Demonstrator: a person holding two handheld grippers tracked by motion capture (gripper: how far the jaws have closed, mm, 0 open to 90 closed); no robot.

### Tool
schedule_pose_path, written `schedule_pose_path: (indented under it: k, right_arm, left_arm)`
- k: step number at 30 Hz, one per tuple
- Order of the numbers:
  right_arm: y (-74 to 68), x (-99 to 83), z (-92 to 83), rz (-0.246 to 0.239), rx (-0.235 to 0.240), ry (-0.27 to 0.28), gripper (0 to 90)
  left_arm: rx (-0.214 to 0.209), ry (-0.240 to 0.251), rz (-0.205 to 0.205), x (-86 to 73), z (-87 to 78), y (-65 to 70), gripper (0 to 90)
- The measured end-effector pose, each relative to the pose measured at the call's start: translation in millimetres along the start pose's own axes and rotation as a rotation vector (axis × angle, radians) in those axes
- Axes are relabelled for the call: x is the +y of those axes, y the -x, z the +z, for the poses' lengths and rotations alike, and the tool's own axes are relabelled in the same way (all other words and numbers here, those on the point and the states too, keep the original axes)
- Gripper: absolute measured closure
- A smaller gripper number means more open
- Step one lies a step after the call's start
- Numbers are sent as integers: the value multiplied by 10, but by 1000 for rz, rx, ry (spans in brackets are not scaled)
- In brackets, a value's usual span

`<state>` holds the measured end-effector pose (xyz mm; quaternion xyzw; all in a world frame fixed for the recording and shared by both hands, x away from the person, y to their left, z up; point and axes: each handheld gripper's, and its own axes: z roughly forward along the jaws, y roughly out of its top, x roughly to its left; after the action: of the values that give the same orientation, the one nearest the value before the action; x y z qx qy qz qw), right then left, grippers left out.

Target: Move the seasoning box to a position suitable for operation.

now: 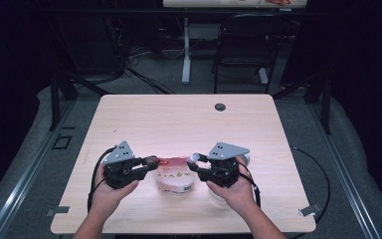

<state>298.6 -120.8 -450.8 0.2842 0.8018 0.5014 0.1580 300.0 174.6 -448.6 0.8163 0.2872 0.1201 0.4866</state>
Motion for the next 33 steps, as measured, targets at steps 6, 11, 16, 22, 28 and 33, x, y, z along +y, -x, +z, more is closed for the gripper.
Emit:
schedule_pose_path:
  k: [6, 11, 16, 22, 28, 33]
  right_arm:
    - [-6, -32, -80, 12, 25, -2, 647]
    - [1, -11, -106, 18, 42, -7, 609]
    - [-10, 68, -169, -4, 53, -1, 560]
    - [-27, 203, -232, -46, 28, 18, 522]
    - [-51, 336, -213, -52, 33, 11, 509]
    - [-101, 456, -148, -87, 44, -13, 529]
  left_arm:
    - [-12, 8, -4, -4, 15, 6, 728]
    - [-11, 9, -4, -7, 2, 7, 701]
    - [-24, 5, -20, -1, -54, -9, 641]
    - [-7, 5, -28, 5, -127, -23, 619]
    - [-9, -7, -39, 12, -190, -39, 603]
    - [10, 1, -59, 18, -302, -109, 589]
